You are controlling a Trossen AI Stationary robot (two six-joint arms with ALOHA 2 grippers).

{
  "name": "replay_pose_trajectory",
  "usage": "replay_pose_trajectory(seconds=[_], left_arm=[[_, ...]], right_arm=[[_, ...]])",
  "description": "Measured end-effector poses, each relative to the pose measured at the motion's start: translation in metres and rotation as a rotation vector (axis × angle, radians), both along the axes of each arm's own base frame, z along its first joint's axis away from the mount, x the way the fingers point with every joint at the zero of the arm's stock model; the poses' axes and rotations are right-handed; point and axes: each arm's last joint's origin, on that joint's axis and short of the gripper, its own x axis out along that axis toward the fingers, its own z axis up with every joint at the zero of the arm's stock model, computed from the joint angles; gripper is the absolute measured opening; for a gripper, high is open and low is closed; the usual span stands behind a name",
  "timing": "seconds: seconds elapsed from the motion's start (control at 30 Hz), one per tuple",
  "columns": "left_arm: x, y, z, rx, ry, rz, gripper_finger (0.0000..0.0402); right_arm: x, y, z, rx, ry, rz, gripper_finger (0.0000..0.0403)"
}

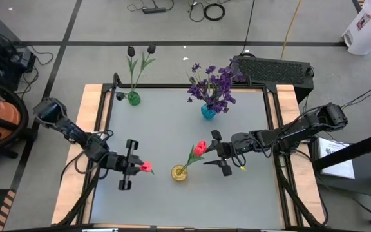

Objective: Sort flowers into vase by color
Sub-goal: Put the pink flower into the yellow vase

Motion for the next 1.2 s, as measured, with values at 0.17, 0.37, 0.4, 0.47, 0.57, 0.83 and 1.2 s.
replay_pose_trajectory(seconds=[0.17,0.37,0.4,0.47,0.57,0.83,1.2], left_arm=[[0.005,0.002,-0.005,0.008,0.024,0.018,0.0015],[0.012,0.005,-0.012,0.001,0.041,0.023,0.0015],[0.013,0.005,-0.012,0.0,0.034,0.019,0.0015],[0.013,0.005,-0.011,-0.003,0.016,0.006,0.0015],[0.015,0.006,-0.012,-0.005,0.01,0.007,0.0015],[0.02,0.003,-0.01,-0.025,0.006,0.001,0.0015],[0.042,-0.008,0.0,0.018,-0.089,-0.041,0.0015]], right_arm=[[0.0,0.0,0.0,0.0,0.0,0.0,0.0196],[0.0,0.0,0.0,0.0,0.0,0.0,0.0196],[0.0,0.0,0.0,0.0,0.0,0.0,0.0196],[0.0,0.0,0.0,0.0,0.001,0.0,0.0196],[0.0,0.0,0.0,0.0,0.0,0.0,0.0196],[0.0,0.0,0.0,0.0,0.0,0.0,0.0196],[0.0,0.0,0.0,0.0,0.0,0.0,0.0196]])
